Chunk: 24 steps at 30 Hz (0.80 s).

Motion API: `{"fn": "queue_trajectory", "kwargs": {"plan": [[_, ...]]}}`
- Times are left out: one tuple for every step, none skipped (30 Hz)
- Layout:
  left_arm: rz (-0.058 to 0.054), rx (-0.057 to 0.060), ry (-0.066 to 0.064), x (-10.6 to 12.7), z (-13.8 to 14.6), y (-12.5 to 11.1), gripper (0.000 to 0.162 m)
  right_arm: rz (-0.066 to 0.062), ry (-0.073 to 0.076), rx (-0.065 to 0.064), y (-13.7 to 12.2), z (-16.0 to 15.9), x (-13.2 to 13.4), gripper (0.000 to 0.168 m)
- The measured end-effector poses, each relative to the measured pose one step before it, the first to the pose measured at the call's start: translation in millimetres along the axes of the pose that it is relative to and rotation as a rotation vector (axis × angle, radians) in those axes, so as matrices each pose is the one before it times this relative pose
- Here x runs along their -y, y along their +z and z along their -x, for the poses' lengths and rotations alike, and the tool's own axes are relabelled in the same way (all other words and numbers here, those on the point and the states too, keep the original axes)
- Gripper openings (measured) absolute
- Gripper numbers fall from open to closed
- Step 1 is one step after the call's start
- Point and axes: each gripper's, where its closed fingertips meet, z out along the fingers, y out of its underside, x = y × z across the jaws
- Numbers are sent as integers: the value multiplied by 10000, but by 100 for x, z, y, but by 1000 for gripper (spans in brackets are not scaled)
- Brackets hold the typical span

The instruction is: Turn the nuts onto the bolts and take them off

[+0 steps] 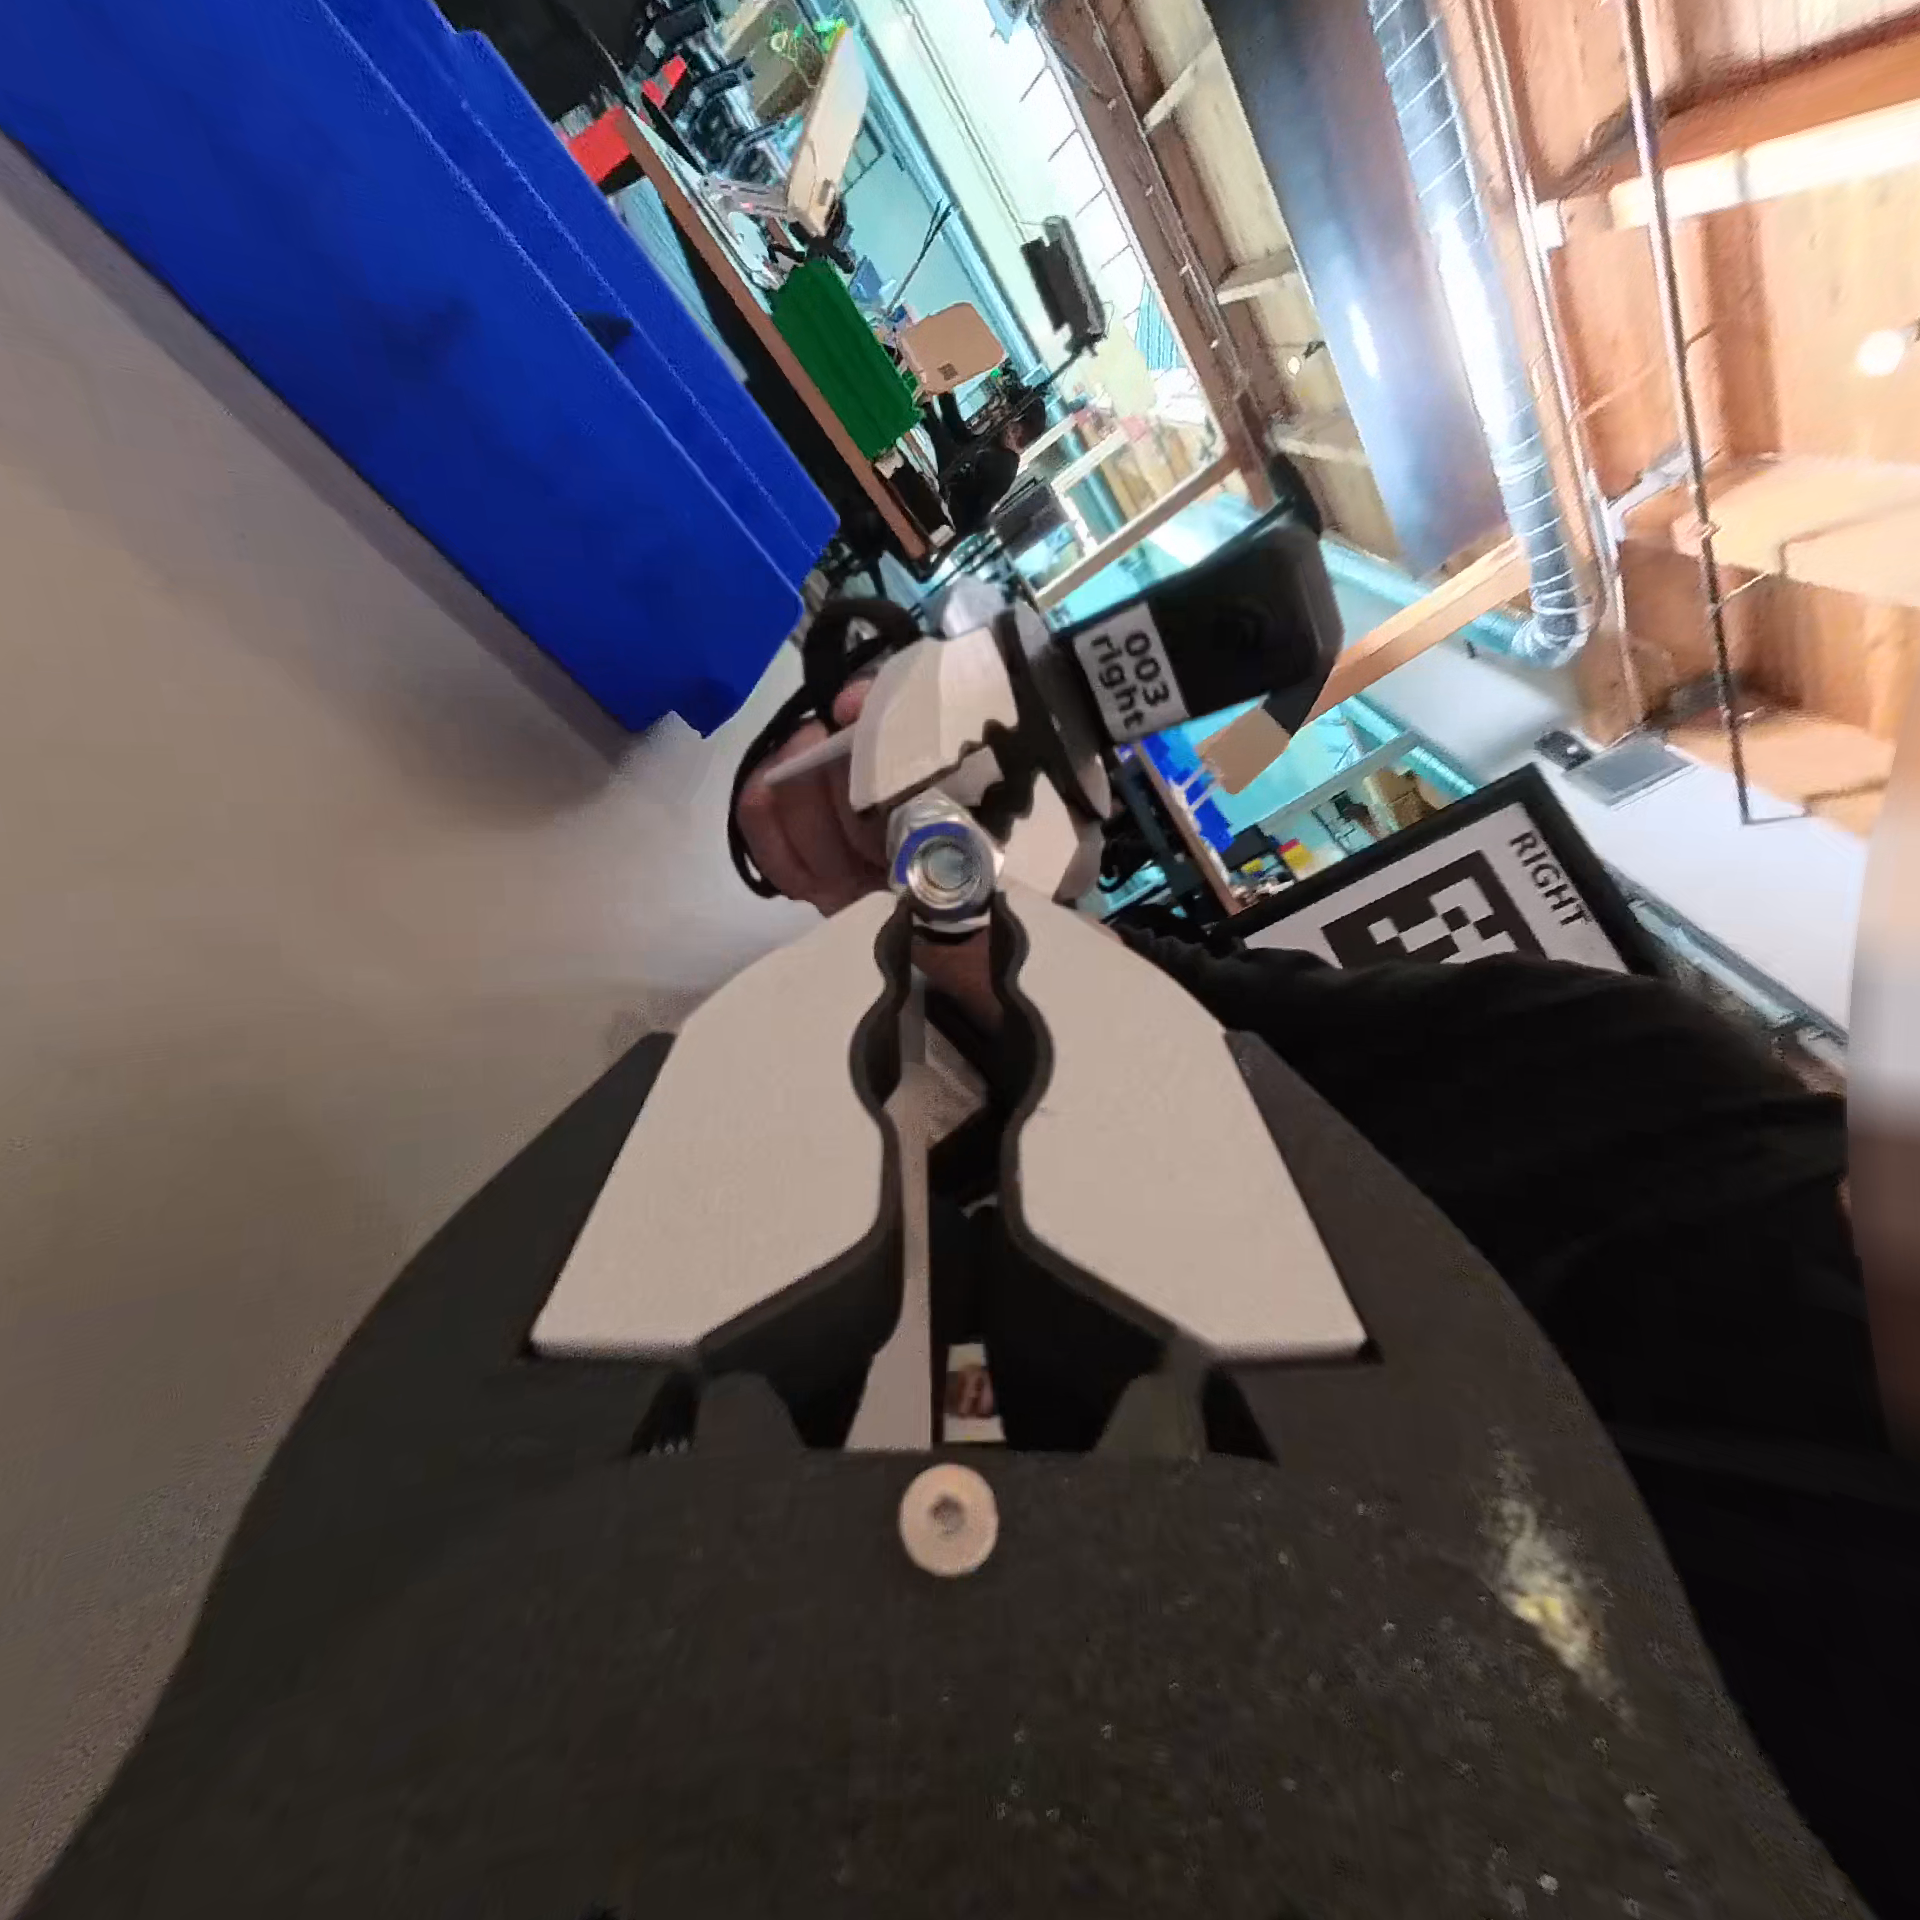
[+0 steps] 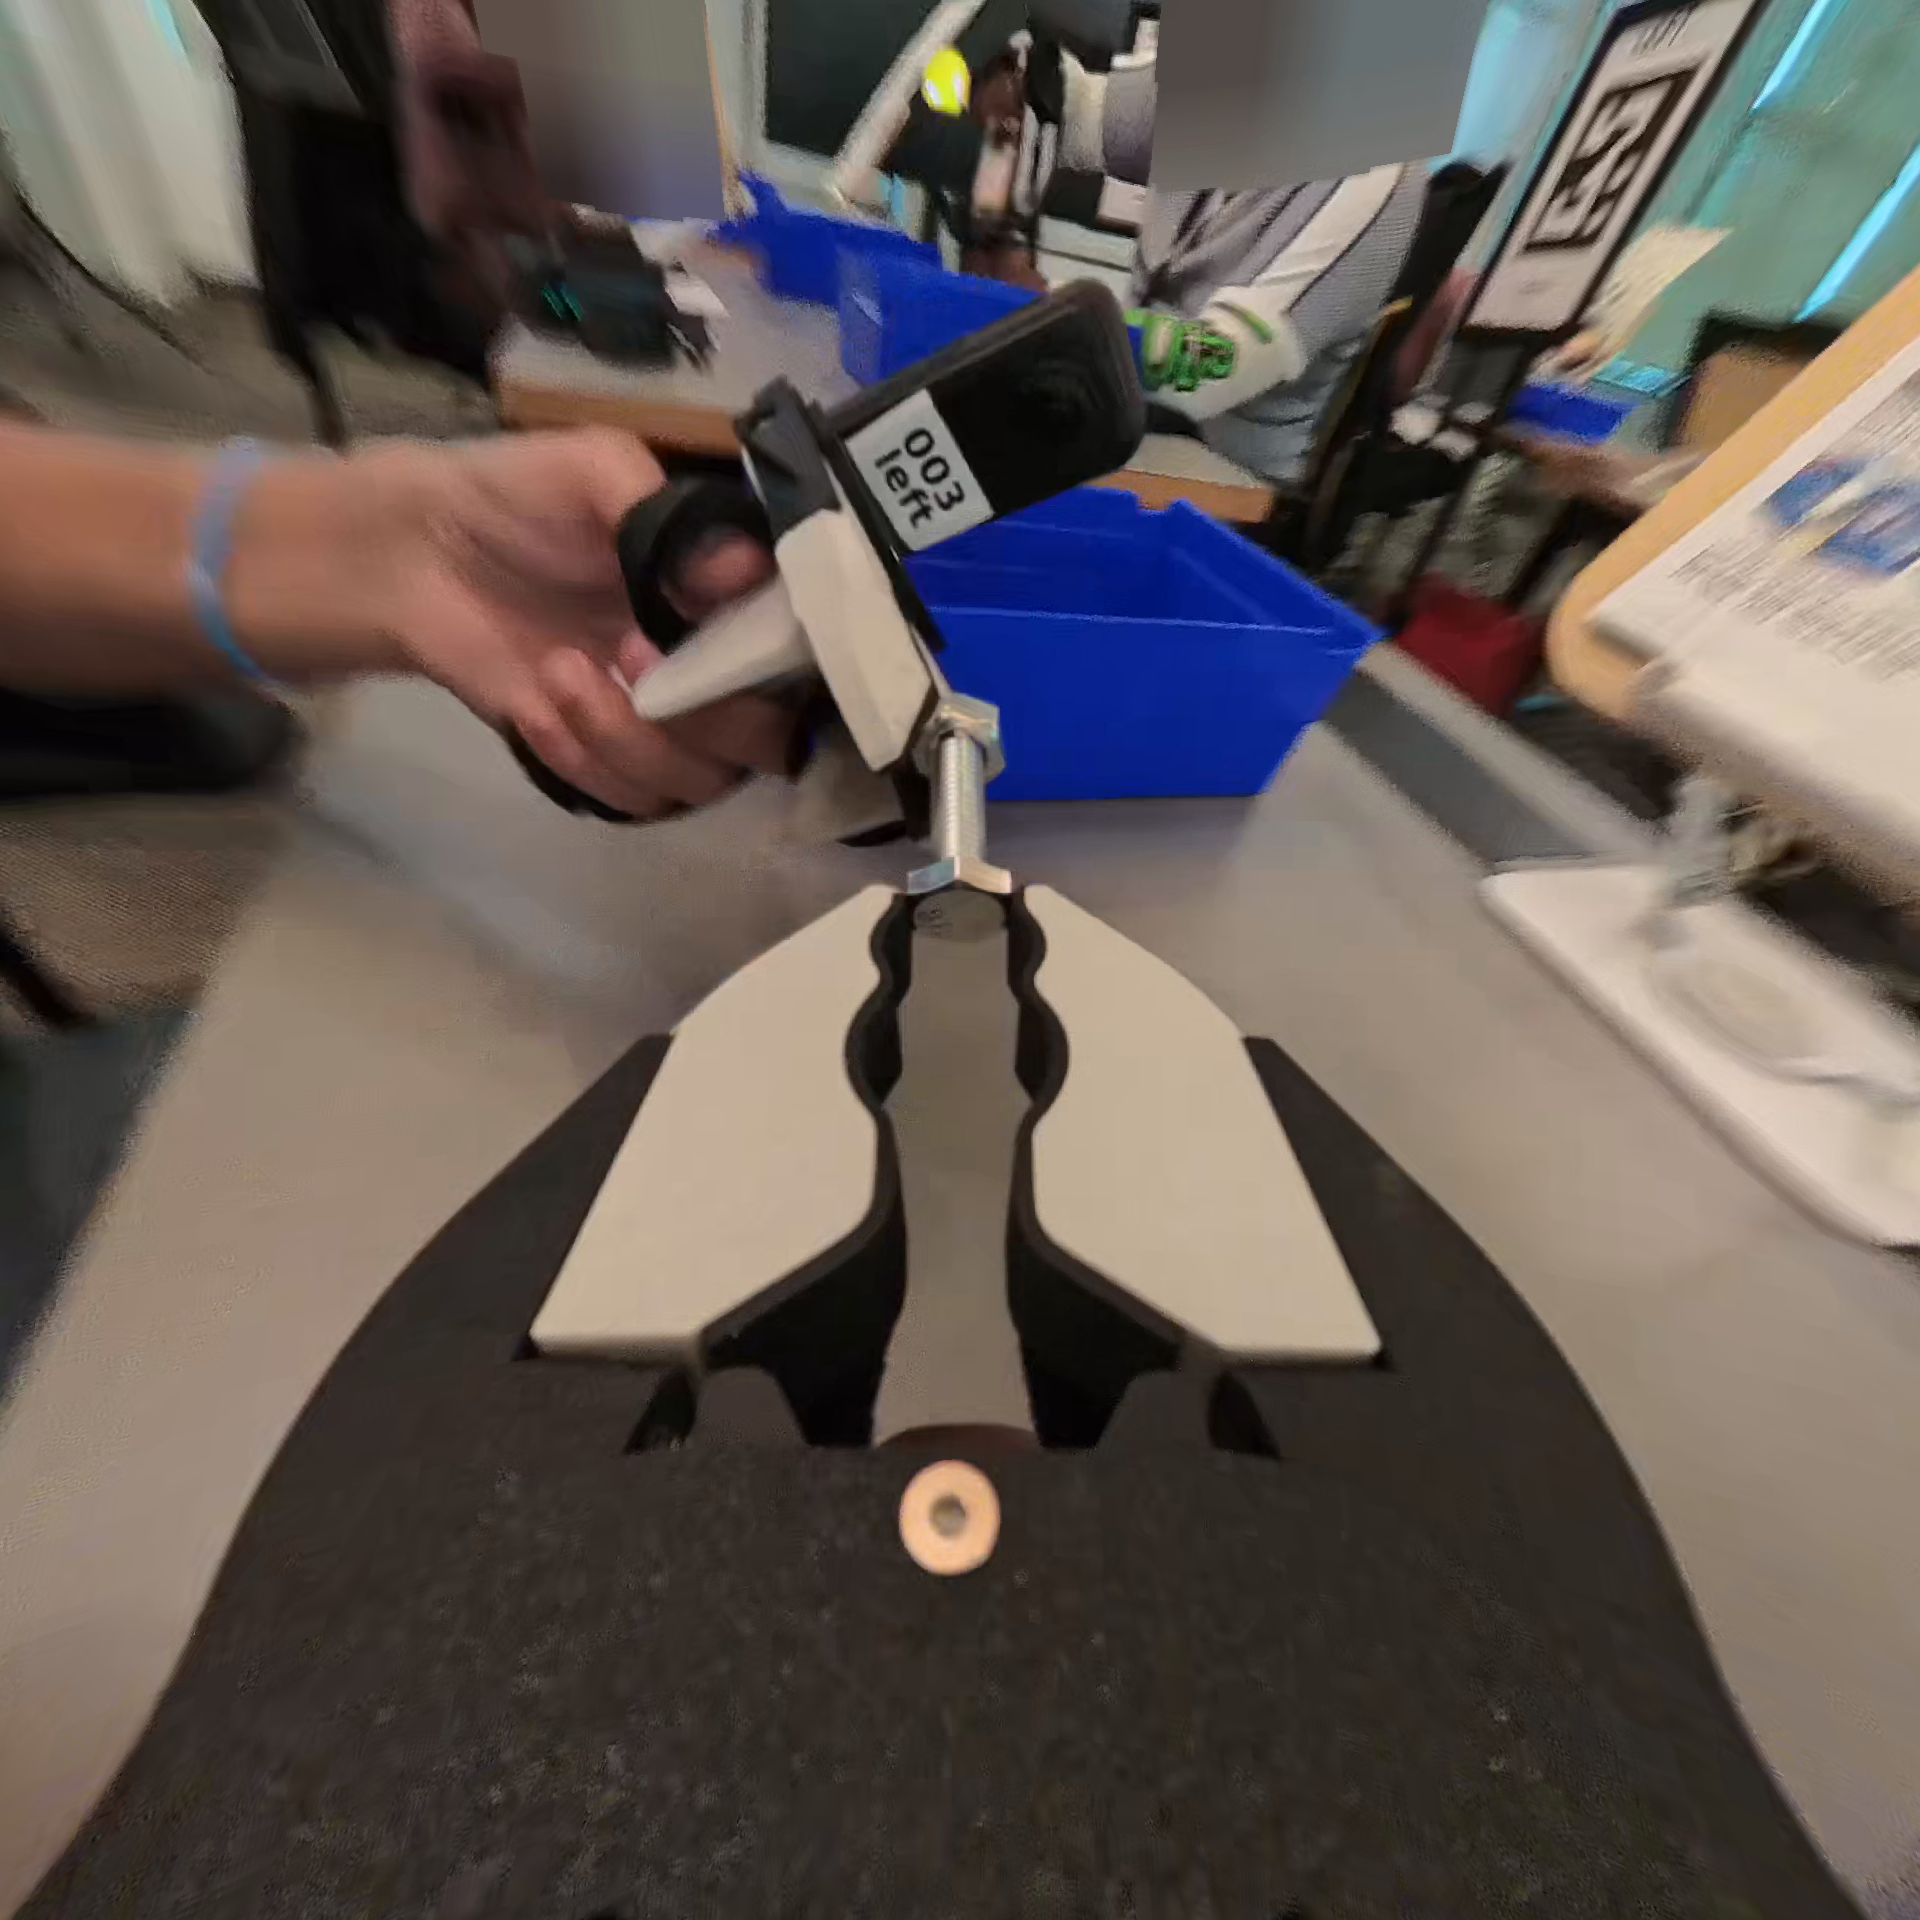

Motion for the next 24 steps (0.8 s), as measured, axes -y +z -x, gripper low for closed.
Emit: {"fn": "queue_trajectory", "kwargs": {"plan": [[-13, 67, -387, -160, 372, 17, 13, 294, -945, -545, -14, -173, -122, 17], [18, 263, -343, -107, 583, -28, 12, 321, -591, -387, 90, -125, -226, 17], [-86, 13, 31, 76, 29, 8, 12, 69, -203, -203, 81, -43, -34, 17], [49, 110, 123, -31, 121, -38, 12, -131, 177, -6, -10, -7, 130, 17], [53, 191, 131, 40, 187, -129, 12, -119, 318, 94, 4, -2, 73, 17], [-68, 67, 187, 206, -13, -218, 12, -87, 279, 88, -33, -84, 45, 17], [-101, 113, 130, 241, 104, -315, 12, -57, 166, 10, -114, -216, 41, 17], [-85, 108, 61, 242, 131, -366, 12, -70, 60, -59, -181, -288, 89, 17], [-172, -12, 86, 345, -33, -370, 11, -33, 56, 7, -173, -194, 85, 17], [-74, 92, 102, 236, 104, -330, 11, 6, 90, -15, -129, -214, 33, 17], [-55, 380, 212, 159, 425, -324, 11, 10, 176, -31, -75, -256, 6, 17], [-69, 598, 443, 103, 603, -300, 11, 49, 327, 5, 2, -236, -85, 17], [-69, 776, 583, 37, 700, -273, 11, 32, 440, -23, 29, -270, -112, 17], [-222, 1000, 709, 115, 817, -295, 11, 47, 477, -168, 41, -442, -170, 17], [-383, 1096, 777, 228, 804, -353, 12, 187, 535, -196, 118, -513, -376, 17], [-524, 1290, 712, 273, 977, -475, 11, 205, 560, -259, 155, -610, -429, 17], [-319, 1454, 502, -105, 1270, -464, 11, 93, 526, -265, 138, -581, -344, 17], [10, 1148, 349, -473, 994, -308, 11, 83, 460, -145, 149, -373, -361, 17], [-20, 635, 290, -370, 435, -134, 11, 172, 357, -21, 214, -168, -449, 17], [-66, 301, 245, -212, 101, -15, 11, 172, 198, 6, 201, -68, -390, 17], [103, 97, 233, -307, -89, 151, 11, 45, 31, -39, 99, -65, -176, 17], [220, -25, 225, -347, -159, 263, 11, 28, -58, -33, 40, -19, -79, 17], [107, -161, 201, -168, -304, 242, 11, 76, -58, -41, 31, -25, -83, 17], [-5, -149, 158, -68, -251, 179, 11, 13, -27, 20, -11, 55, 31, 17]]}}
